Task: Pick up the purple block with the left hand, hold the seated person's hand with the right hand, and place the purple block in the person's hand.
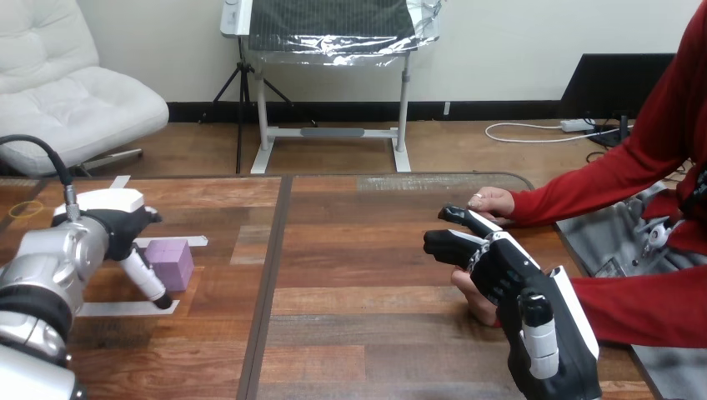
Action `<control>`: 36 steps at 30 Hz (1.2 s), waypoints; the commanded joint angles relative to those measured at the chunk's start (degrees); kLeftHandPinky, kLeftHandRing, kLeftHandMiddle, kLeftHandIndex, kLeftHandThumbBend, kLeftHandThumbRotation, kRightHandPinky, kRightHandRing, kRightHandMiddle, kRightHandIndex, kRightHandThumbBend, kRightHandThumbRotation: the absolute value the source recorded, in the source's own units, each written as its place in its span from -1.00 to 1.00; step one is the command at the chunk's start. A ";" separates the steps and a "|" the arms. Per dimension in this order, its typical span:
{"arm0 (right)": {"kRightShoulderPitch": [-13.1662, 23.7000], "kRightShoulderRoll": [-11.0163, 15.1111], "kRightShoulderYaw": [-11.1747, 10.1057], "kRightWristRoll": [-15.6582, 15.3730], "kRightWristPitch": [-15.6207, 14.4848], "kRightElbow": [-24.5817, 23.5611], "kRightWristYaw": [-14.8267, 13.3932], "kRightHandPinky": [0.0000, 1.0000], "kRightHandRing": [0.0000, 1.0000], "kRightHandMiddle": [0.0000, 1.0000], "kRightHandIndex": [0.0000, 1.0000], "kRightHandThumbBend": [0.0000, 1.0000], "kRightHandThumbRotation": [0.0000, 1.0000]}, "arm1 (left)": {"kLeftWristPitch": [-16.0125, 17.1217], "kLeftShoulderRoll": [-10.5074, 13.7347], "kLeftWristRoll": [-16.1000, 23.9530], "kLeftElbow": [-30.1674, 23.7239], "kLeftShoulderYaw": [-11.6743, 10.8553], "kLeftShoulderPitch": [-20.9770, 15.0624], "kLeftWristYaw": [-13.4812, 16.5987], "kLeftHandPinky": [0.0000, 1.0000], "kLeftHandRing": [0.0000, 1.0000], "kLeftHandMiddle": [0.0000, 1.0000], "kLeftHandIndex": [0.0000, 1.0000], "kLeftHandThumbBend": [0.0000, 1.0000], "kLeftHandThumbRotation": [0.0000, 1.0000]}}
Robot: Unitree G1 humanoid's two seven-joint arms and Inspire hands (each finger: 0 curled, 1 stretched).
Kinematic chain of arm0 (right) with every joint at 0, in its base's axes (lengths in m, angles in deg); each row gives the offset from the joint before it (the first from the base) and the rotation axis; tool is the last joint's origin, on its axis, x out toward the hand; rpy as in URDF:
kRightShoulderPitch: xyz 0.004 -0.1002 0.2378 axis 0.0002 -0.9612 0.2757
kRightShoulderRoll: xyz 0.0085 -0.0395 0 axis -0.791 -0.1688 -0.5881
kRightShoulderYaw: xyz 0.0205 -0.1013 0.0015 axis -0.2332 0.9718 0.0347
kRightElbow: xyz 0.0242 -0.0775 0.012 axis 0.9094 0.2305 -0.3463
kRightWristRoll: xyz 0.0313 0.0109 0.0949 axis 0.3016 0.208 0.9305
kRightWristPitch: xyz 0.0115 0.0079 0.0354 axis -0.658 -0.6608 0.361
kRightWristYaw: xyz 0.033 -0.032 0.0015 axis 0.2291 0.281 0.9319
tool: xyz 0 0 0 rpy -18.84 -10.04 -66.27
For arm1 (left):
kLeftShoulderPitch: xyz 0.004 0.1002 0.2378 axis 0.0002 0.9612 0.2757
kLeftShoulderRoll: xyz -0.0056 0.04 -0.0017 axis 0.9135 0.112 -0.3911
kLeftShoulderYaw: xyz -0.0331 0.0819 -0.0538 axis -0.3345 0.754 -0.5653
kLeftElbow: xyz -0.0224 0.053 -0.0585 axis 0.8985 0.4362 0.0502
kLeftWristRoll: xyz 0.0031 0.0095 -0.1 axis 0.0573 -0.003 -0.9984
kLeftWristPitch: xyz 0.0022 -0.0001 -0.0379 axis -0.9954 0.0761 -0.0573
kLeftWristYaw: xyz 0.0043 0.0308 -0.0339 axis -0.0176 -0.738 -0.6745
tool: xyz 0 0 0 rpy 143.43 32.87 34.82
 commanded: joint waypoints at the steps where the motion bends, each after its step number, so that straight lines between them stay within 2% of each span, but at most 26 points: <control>1: 4.00 -0.42 -1.12 1.05 1.76 -0.13 0.27 0.60 0.53 0.50 0.65 0.93 1.00 | -1.43 -0.57 -0.56 0.43 1.50 -6.74 -0.87 0.73 0.99 0.95 0.89 1.00 -0.60; 9: 3.93 -0.43 -1.28 0.79 1.18 -0.56 -0.10 0.58 0.53 0.49 0.64 0.93 1.00 | -4.15 -1.02 -1.31 1.15 1.81 -7.41 -3.34 0.69 1.00 0.98 0.90 1.00 -0.70; 15: 4.09 -0.50 -1.40 0.90 1.10 -0.21 0.28 0.58 0.52 0.49 0.64 0.94 1.00 | -3.97 -0.65 -1.19 1.17 2.49 -7.74 -4.74 0.74 0.99 0.95 0.89 1.00 -0.73; 17: 4.07 -0.54 -1.45 0.85 1.14 -0.13 0.31 0.57 0.51 0.48 0.64 0.94 1.00 | -4.43 -0.68 -1.28 1.19 2.59 -7.85 -4.99 0.70 0.96 0.92 0.86 1.00 -0.73; 22: 4.15 -0.62 -1.54 0.50 1.07 0.07 0.18 0.57 0.50 0.49 0.64 0.92 1.00 | -4.87 -0.60 -1.59 1.24 2.95 -7.91 -4.93 0.46 0.89 0.87 0.84 1.00 -0.74; 26: 4.10 -0.75 -1.60 0.14 1.11 0.07 -0.14 0.57 0.50 0.49 0.64 0.93 1.00 | -5.12 -0.50 -1.81 1.09 2.98 -7.87 -4.98 0.39 0.90 0.88 0.85 1.00 -0.77; 32: 4.21 -0.85 -1.55 0.00 1.38 0.34 -0.08 0.56 0.50 0.49 0.64 0.91 1.00 | -4.61 -0.20 -2.33 0.86 3.08 -7.45 -4.25 0.47 0.94 0.91 0.88 1.00 -0.83; 36: 4.22 -0.98 -1.49 -0.02 1.26 0.27 -0.07 0.55 0.50 0.49 0.64 0.91 1.00 | -3.84 0.03 -2.53 0.72 3.29 -7.15 -3.92 0.60 0.98 0.95 0.90 1.00 -0.82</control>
